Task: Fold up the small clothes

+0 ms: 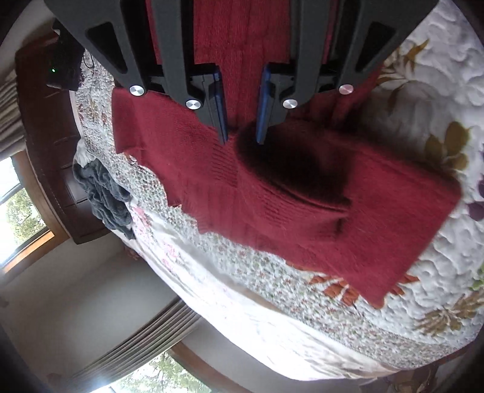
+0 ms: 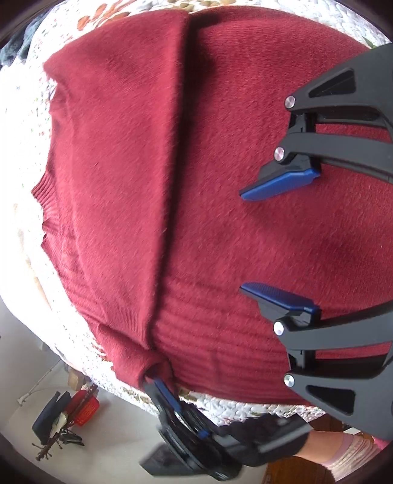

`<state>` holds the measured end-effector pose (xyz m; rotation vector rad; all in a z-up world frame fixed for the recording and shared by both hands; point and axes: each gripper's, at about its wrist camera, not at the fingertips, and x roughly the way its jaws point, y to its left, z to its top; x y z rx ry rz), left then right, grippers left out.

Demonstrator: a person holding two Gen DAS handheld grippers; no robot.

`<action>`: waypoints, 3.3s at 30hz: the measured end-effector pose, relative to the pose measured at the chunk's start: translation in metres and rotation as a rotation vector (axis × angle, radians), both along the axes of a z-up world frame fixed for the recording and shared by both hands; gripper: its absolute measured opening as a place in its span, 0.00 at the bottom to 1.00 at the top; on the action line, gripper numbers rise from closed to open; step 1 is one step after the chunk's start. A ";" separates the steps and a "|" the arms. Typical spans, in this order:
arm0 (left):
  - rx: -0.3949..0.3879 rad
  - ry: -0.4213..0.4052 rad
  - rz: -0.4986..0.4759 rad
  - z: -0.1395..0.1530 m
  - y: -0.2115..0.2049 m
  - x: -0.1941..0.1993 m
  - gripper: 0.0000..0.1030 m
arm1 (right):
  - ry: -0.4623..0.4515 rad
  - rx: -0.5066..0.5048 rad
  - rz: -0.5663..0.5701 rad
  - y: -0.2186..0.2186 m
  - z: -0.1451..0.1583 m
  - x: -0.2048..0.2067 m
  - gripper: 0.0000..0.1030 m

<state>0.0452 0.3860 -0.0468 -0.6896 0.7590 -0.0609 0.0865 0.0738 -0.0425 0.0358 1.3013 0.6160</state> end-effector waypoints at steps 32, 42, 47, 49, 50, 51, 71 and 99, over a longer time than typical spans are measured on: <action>0.188 0.042 0.125 0.023 0.095 0.003 0.36 | 0.274 0.225 0.067 0.196 -0.014 0.092 0.45; 0.193 0.051 0.101 0.021 0.084 0.003 0.36 | 0.154 0.289 0.104 0.175 0.040 0.090 0.13; 0.186 0.028 0.036 0.027 0.052 0.020 0.36 | 0.088 0.289 0.060 0.120 0.071 0.098 0.13; 0.198 0.028 0.007 0.027 0.035 0.030 0.36 | 0.071 0.267 0.031 0.099 0.075 0.101 0.13; 0.203 0.030 -0.006 0.026 0.028 0.036 0.36 | 0.066 0.254 0.013 0.087 0.074 0.103 0.13; 0.207 0.033 -0.019 0.025 0.021 0.041 0.36 | 0.064 0.246 -0.003 0.078 0.074 0.106 0.13; 0.294 0.180 -0.095 -0.029 -0.018 0.086 0.36 | 0.144 0.117 -0.119 0.028 -0.003 0.120 0.24; 0.269 0.198 -0.170 -0.033 -0.029 0.096 0.42 | -0.208 -0.281 0.357 0.137 0.013 0.071 0.58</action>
